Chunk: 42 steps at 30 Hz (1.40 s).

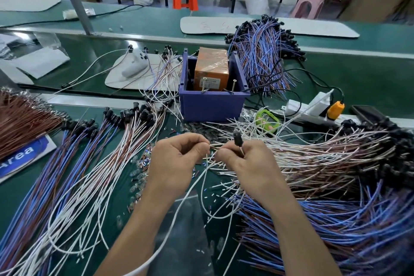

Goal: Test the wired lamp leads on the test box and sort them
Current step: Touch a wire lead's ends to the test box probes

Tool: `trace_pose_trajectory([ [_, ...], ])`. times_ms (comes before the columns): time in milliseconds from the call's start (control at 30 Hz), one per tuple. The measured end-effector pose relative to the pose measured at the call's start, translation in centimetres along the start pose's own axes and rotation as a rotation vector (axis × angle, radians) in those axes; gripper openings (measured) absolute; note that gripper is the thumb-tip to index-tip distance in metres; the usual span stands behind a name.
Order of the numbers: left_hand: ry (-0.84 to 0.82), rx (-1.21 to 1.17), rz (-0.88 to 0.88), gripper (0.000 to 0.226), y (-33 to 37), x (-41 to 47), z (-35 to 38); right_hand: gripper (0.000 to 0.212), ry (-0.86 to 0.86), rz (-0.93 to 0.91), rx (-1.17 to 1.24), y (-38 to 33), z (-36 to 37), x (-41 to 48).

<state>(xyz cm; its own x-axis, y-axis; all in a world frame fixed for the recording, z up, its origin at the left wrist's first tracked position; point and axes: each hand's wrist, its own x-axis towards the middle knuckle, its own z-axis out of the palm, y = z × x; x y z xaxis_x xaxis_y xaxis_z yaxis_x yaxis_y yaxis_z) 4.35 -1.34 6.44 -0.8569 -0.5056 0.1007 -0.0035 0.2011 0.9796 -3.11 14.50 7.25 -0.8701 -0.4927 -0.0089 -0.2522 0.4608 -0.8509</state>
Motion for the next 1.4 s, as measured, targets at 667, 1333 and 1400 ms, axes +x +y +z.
trace_pose_trajectory([
  [667, 0.094, -0.514, -0.379, 0.018, 0.0, 0.5, 1.0, 0.007, 0.02, 0.241, 0.533, -0.1, 3.6, -0.5],
  [1333, 0.057, -0.562, -0.531, 0.011, -0.2, 0.8, 2.4, 0.017, 0.028, 0.281, 0.661, -1.0, 2.0, 0.6],
  [1400, 0.123, -0.489, -0.498, 0.016, -0.1, 1.4, 2.3, 0.02, 0.089, 0.291, 0.67, -1.0, 1.8, 0.6],
])
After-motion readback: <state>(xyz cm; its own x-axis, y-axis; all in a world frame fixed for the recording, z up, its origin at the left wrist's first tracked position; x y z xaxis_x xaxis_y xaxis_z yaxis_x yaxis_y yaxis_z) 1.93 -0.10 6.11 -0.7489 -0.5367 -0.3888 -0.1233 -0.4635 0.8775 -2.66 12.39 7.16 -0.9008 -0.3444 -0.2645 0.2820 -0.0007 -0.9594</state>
